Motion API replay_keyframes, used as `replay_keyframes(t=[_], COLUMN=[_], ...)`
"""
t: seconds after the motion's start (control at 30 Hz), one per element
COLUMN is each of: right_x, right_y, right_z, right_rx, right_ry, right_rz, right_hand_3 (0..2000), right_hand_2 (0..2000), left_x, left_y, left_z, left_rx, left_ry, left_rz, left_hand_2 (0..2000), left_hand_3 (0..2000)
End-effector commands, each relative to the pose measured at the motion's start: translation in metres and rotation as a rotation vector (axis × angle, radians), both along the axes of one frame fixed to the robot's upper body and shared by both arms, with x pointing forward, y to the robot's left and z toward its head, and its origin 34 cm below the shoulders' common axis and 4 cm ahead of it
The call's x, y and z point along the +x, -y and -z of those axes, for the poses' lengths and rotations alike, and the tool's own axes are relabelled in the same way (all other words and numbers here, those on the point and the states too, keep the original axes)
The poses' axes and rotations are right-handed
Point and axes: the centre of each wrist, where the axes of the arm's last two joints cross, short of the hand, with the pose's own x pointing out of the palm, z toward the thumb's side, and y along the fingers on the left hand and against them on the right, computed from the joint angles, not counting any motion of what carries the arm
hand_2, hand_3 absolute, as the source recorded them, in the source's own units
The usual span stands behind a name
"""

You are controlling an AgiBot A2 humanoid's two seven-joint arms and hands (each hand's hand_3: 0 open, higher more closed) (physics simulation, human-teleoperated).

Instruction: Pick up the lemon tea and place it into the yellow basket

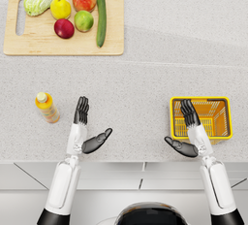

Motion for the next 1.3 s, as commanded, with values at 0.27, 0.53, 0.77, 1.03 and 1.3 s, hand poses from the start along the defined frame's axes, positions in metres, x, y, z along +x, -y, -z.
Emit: replay_keyframes(t=[0.27,0.53,0.77,1.03,1.3], right_x=[0.0,0.006,0.016,0.021,0.021], right_y=[0.0,0.004,0.037,0.052,0.041], right_z=[0.0,-0.026,-0.047,-0.026,-0.023], right_rx=[0.0,0.091,-0.076,-0.166,-0.165], right_ry=[0.0,0.141,0.307,0.244,0.238], right_rz=[0.0,0.098,0.372,0.469,0.436], right_hand_3=[0,0,0,0,0], right_hand_2=[0,0,0,0,0], left_x=[0.0,0.013,0.033,0.054,0.076], left_y=[0.0,-0.017,-0.069,-0.116,-0.128], left_z=[0.0,-0.018,-0.04,0.012,0.075], left_rx=[0.0,-0.044,0.164,0.266,0.244], left_ry=[0.0,0.153,0.272,0.043,-0.233], left_rz=[0.0,-0.03,-0.3,-0.478,-0.49], left_hand_2=[0,0,0,0,0], left_hand_3=[0,0,0,0,0])
